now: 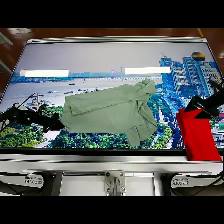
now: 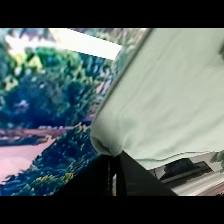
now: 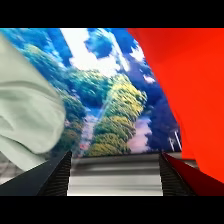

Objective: Fold the shirts.

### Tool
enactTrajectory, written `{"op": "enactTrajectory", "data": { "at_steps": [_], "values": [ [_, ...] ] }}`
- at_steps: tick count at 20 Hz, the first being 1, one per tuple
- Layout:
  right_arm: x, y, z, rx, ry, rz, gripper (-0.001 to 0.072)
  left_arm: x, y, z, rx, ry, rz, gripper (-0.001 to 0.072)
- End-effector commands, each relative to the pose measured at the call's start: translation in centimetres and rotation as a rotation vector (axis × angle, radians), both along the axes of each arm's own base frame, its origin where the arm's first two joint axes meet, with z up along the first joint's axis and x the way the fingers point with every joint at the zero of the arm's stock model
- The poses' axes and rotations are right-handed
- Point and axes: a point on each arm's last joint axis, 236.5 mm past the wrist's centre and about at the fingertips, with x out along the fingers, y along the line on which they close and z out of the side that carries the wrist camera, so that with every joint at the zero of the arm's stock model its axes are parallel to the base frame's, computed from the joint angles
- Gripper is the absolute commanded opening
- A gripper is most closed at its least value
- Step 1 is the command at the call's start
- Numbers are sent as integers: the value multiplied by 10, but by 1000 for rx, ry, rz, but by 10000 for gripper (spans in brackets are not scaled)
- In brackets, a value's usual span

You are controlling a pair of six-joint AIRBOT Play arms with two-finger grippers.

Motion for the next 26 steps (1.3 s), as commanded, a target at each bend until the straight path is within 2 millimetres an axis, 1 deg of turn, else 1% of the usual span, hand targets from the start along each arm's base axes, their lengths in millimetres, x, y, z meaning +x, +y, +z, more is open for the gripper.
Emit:
{"op": "enactTrajectory", "data": {
  "at_steps": [1,2,3,4,6,7,9,11,13,14,17,19,20,21,22,23,24,25,26],
  "values": [
    [-31,31,-31,109,109,20,645,7,-2,11,3,-49,-17,41],
    [-41,49,-42,154,140,43,645,10,-1,17,10,-78,-28,41],
    [-50,60,-53,158,161,88,645,12,0,23,18,-104,-37,41],
    [-53,72,-65,141,166,131,645,14,0,30,24,-127,-41,41],
    [-42,95,-86,110,112,177,645,17,1,42,36,-165,-42,41],
    [-38,109,-93,110,86,190,645,18,1,48,38,-177,-45,41],
    [-39,126,-103,112,74,212,645,18,0,56,41,-196,-49,41],
    [-46,134,-112,110,88,215,645,19,0,61,42,-210,-48,41],
    [-50,145,-118,137,87,187,637,20,-3,65,29,-217,-42,41],
    [-48,146,-120,138,80,172,551,21,-4,66,25,-221,-39,41],
    [-33,144,-126,109,35,103,548,21,-4,67,24,-222,-37,41],
    [-22,147,-126,118,-2,63,547,22,-4,67,22,-223,-36,41],
    [-17,149,-125,126,-16,49,478,22,-4,67,22,-223,-36,41],
    [-16,151,-125,134,-21,41,255,22,-4,67,21,-223,-36,41],
    [-16,152,-124,142,-19,39,120,22,-4,67,22,-224,-36,41],
    [-16,153,-121,145,-21,51,62,23,-4,70,26,-237,-43,40],
    [-14,153,-114,144,-48,72,60,25,-2,74,37,-257,-52,39],
    [-7,152,-102,137,-94,90,61,33,1,87,52,-299,-56,39],
    [6,149,-82,123,-172,116,60,44,4,105,71,-357,-56,38]
  ]
}}
